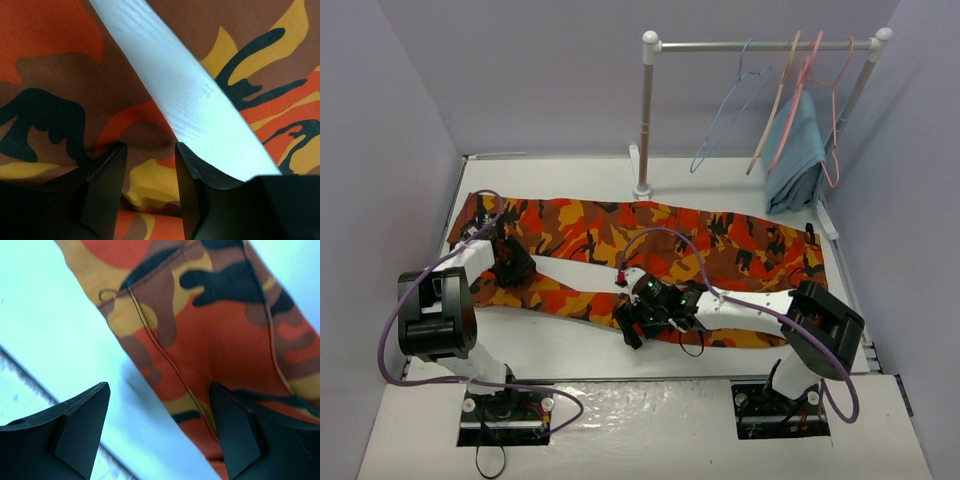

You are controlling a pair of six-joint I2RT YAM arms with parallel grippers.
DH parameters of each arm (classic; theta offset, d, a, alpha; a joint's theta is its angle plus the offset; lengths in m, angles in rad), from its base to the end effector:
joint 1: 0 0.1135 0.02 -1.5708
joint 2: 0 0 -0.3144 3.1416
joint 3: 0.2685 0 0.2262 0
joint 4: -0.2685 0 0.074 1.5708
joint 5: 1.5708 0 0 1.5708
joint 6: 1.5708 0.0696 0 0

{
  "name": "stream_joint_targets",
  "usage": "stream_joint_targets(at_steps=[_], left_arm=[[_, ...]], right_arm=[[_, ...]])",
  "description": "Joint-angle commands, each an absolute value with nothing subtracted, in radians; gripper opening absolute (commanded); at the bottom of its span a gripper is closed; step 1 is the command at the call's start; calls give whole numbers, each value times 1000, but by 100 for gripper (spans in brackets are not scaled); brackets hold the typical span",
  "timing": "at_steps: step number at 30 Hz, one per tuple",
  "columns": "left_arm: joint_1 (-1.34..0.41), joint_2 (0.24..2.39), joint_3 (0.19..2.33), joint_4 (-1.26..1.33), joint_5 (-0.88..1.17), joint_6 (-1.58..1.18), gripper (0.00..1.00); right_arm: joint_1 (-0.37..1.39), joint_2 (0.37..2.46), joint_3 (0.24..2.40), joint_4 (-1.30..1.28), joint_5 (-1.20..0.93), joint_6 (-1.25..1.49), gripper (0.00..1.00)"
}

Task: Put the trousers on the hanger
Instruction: Move the trousers to the center of the board

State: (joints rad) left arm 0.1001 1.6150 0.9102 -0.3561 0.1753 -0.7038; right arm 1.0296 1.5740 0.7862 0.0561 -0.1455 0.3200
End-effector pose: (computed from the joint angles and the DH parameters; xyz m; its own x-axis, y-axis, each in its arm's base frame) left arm 0.3081 0.0187 0.2076 -0.6532 -0.7060 -0.2736 -0.5724 0.6970 -0.4319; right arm 0.1581 0.2826 0.2202 -0.6110 -0.4123 -0.6758 -0.7495 0.5762 0.3260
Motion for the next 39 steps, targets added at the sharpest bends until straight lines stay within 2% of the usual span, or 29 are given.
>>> stream_joint_targets(at_steps=[1,15,23,29,33,36,39], left_arm=[[103,1699,927,-282,101,-734,40],[185,1683,946,-282,85,-776,40],[335,1610,897,-284,110,-801,40],[336,1561,880,-303,127,-790,40],[319,1513,874,-313,154,-773,40],[269,1420,874,-355,187,-747,41],[191,1355,869,-391,166,-733,41]], right_arm=[[1053,1462,734,-178,-225,436,79],[1053,1309,598,-238,-216,635,81],[1054,1261,540,-270,-238,697,81],[1054,1202,657,-377,-186,668,81],[1049,1186,803,-422,-36,653,81],[1006,1225,916,-431,132,638,81],[942,1266,963,-429,206,624,82]])
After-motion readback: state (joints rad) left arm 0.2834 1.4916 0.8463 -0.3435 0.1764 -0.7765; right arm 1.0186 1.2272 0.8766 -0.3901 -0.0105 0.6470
